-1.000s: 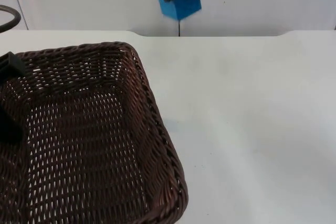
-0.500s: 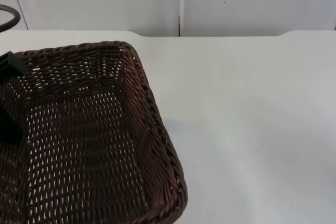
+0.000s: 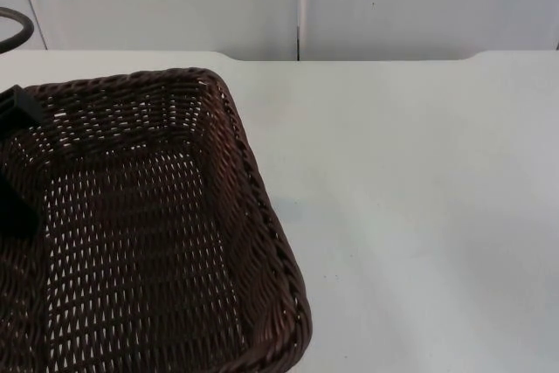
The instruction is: Pick up the basket with the left hand and place the largest block into the basket with the right hand.
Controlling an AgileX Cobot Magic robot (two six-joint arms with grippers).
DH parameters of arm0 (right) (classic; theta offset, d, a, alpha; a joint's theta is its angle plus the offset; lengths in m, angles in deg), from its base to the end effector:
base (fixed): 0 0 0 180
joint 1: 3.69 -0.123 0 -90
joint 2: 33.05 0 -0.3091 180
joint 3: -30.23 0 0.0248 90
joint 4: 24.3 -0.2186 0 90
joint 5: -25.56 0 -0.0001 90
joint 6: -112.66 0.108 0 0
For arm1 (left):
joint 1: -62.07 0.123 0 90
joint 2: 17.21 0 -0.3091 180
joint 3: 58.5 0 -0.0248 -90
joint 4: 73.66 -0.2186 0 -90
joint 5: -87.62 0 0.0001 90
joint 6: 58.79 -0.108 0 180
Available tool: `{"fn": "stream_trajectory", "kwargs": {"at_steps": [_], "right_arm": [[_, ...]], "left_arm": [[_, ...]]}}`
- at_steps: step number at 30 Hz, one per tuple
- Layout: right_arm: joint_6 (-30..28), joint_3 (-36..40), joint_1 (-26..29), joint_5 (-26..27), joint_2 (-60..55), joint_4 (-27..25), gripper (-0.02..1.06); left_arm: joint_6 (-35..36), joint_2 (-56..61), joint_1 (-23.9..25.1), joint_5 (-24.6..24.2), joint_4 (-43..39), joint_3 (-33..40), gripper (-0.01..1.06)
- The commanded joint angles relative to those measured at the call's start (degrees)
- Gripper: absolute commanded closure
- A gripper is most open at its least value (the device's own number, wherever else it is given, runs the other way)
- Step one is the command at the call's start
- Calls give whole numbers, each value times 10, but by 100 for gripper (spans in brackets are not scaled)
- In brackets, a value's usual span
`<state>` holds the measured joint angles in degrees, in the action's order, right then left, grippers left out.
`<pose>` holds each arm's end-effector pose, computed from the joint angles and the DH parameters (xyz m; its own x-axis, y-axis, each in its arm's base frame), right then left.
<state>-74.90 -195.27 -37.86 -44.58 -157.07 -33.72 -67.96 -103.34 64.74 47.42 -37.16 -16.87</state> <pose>0.3531 0.2598 0.3561 -0.6558 -0.5354 -0.5322 -0.6732 0.7339 0.0912 0.1997 -0.0322 0.2223 -0.9170 -0.3635 -0.1639 -0.2585 0.8549 -0.4499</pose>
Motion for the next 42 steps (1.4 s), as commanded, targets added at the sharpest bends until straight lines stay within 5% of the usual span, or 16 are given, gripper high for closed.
{"fn": "stream_trajectory", "kwargs": {"at_steps": [1, 11, 19, 33, 42], "right_arm": [[-7, 30, -3, 8, 30, -4, 105], [-30, 319, -3, 174, 188, -28, 105], [-30, 455, -3, 236, 251, -29, 105], [-145, 482, -6, 271, 251, -154, 105], [-171, 482, -90, 349, 251, -147, 105]], "left_arm": [[0, 8, 2, 0, 19, -1, 105], [0, 8, 2, 0, 20, -1, 105], [0, 8, 2, 0, 20, -1, 105], [0, 8, 2, 0, 21, -1, 105], [0, 8, 2, 0, 23, -1, 105]]}}
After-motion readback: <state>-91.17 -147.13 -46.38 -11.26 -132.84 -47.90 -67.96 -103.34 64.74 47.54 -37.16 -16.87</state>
